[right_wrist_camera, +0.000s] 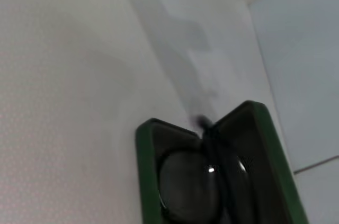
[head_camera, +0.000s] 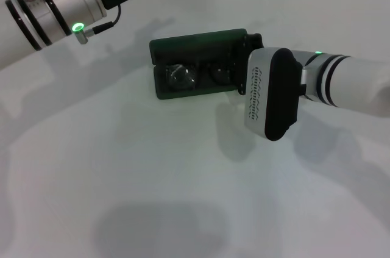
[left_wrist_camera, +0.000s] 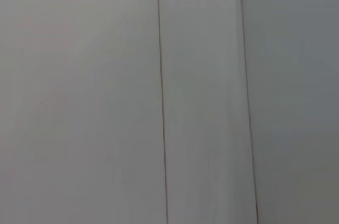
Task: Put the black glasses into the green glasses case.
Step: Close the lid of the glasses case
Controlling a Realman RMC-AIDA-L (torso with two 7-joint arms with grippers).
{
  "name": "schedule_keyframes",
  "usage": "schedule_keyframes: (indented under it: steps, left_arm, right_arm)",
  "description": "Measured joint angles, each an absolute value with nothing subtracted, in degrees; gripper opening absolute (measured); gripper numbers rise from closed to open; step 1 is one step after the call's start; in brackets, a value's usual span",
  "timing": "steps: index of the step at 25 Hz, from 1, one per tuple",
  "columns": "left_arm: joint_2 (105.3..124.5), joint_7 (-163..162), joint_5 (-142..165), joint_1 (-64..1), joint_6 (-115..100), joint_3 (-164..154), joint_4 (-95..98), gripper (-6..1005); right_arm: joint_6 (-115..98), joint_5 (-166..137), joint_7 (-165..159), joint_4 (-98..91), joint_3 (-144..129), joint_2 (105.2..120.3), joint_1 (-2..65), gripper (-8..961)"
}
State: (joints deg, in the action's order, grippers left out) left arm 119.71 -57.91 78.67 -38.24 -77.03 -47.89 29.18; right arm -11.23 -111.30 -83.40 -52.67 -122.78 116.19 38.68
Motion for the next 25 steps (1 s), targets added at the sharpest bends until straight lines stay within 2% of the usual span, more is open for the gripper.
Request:
schedule_keyframes:
  steps: [8, 14, 25]
  left_arm:
    - [119.71, -57.43, 78.66, -38.24, -76.25, -47.85, 29.19, 889]
    - [119.70, -59.19, 78.51, -38.59, -71.36, -47.86, 28.89, 888]
    - [117.76, -88.63, 97.52, -44.16, -58.02, -54.15, 30.37, 889]
  right_arm:
    - [-9.29, -110.72, -83.99, -53.71, -122.69, 116.19, 37.35, 221]
    - [-13.87, -103.60, -84.04, -55.90, -117.88, 116.08, 35.88, 216]
    - [-49.78, -82.18, -74.67, -52.68, -80.93, 115.88, 30.66, 215]
